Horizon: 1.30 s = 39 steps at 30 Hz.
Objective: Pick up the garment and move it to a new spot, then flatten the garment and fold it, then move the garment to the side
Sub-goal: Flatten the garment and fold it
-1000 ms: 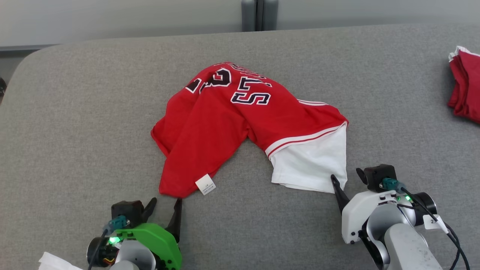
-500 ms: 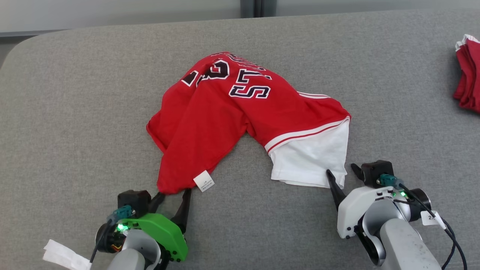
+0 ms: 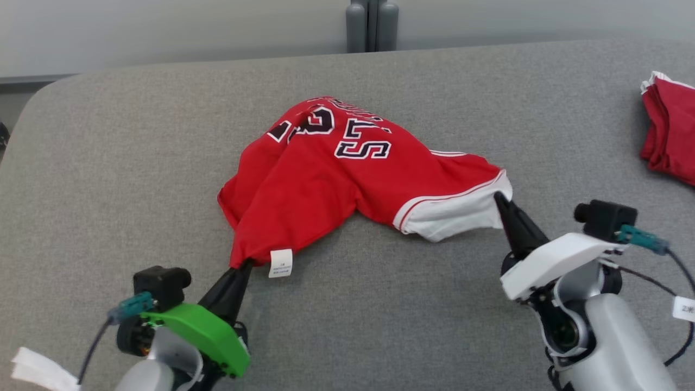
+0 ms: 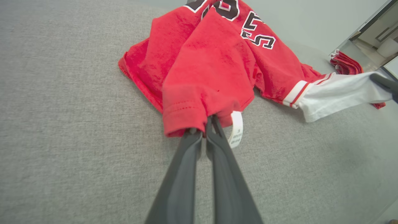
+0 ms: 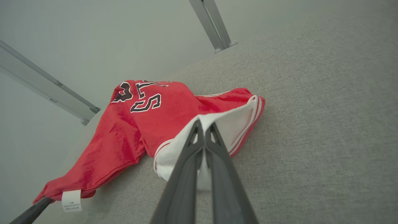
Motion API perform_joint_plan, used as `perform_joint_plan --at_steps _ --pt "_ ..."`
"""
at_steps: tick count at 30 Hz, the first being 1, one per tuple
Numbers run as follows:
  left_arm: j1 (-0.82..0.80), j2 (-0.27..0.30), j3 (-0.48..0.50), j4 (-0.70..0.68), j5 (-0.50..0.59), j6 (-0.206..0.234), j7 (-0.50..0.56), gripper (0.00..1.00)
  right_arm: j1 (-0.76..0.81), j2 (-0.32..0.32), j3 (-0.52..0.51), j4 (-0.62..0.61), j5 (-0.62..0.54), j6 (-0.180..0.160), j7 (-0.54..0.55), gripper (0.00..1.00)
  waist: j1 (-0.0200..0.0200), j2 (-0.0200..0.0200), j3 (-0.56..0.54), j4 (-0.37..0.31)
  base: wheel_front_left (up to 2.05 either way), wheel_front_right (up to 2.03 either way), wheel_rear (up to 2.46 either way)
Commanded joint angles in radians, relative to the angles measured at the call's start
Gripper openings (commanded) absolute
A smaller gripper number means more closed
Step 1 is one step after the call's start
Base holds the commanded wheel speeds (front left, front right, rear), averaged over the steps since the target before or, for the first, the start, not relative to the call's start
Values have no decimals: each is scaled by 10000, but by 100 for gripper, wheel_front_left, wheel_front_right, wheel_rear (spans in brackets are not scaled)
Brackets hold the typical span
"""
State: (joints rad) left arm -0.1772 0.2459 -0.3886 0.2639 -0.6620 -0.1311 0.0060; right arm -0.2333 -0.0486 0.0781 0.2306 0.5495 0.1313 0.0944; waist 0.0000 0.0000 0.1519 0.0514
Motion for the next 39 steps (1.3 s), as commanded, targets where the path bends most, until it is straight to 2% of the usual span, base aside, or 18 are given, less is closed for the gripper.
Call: perform_joint_plan --at_steps 1,5,10,14,18,22,25,28,33,35,39 --pt "271 444 87 -718 -171 7 305 0 256 -138 -263 -713 432 -11 266 0 0 0 -363 -119 0 0 0" --pt "970 1552 511 -3661 -867 93 1559 0 653 -487 -1279 -3388 1689 -8 1361 0 0 0 -719 -260 0 0 0" --pt "1295 2652 1389 -7751 -2244 534 3183 0 392 -389 -2910 -6613 2711 -6 2856 0 0 0 -787 -512 0 0 0" --pt "672 3227 2176 -9999 -3270 1062 4224 0 -568 -202 -4066 -7977 3318 -6 3994 0 0 0 -722 -733 0 0 0" --pt "-528 3508 2778 -10802 -4288 1611 5053 0 -2081 -109 -4832 -8335 3284 -6 5160 0 0 0 -441 -955 0 0 0" --pt "-2039 3721 2904 -10324 -4979 1861 5773 0 -3833 -70 -5201 -7713 2412 -6 6060 0 0 0 274 -1102 0 0 0" --pt "-3289 3853 2755 -9293 -4997 1766 6134 0 -5224 -44 -5164 -6773 1687 -6 6315 0 0 0 1105 -1174 0 0 0" --pt "-4986 3838 2429 -7712 -4641 1526 6326 0 -6896 -23 -5042 -5314 767 -6 6014 0 0 0 2141 -1188 0 0 0" --pt "-8304 3465 1991 -4686 -3257 1043 5758 0 -9858 -28 -4330 -2569 -578 -6 4625 0 0 0 3720 -1233 0 0 0" --pt "-9651 3388 1665 -3486 -2313 648 5100 0 -11047 -38 -4185 -1419 -909 -8 3646 0 0 0 4224 -1249 0 0 0" --pt "-11927 2755 1392 -1078 -1034 325 3258 0 -13002 -24 -3773 650 -1372 -6 1659 0 0 0 4931 -1229 0 0 0"
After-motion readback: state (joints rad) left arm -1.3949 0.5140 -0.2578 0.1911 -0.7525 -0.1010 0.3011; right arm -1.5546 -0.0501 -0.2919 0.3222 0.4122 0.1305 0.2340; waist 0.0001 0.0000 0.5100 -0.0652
